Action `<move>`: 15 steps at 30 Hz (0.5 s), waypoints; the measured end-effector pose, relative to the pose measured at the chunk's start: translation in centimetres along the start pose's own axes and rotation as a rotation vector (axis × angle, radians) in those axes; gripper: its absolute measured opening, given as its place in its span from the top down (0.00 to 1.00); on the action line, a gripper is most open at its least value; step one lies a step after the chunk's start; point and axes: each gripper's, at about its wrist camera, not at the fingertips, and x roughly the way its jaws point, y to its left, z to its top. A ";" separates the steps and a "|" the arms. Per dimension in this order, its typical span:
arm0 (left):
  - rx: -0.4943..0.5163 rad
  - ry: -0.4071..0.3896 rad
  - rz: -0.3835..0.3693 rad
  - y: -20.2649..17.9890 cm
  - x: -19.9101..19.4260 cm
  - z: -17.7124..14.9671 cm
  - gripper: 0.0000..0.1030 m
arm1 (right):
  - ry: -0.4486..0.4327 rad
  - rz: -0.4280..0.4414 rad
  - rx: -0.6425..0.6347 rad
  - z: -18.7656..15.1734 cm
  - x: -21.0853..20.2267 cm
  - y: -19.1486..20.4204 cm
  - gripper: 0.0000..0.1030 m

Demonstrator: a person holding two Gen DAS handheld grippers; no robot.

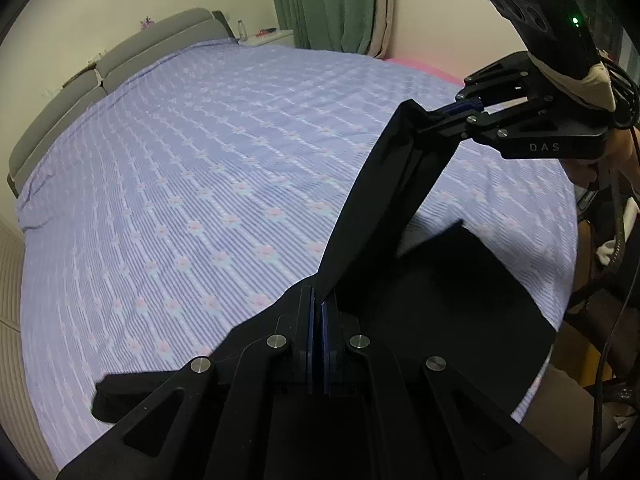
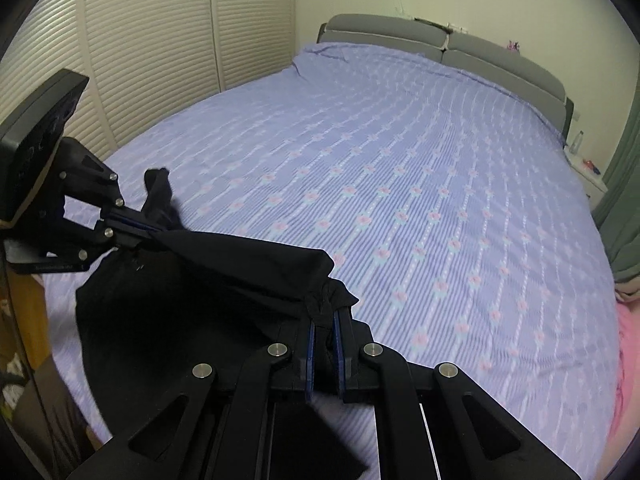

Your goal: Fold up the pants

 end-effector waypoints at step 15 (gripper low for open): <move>0.001 -0.069 0.004 -10.7 -1.2 -8.9 0.95 | -0.015 -0.035 0.009 -13.3 -5.1 6.6 0.92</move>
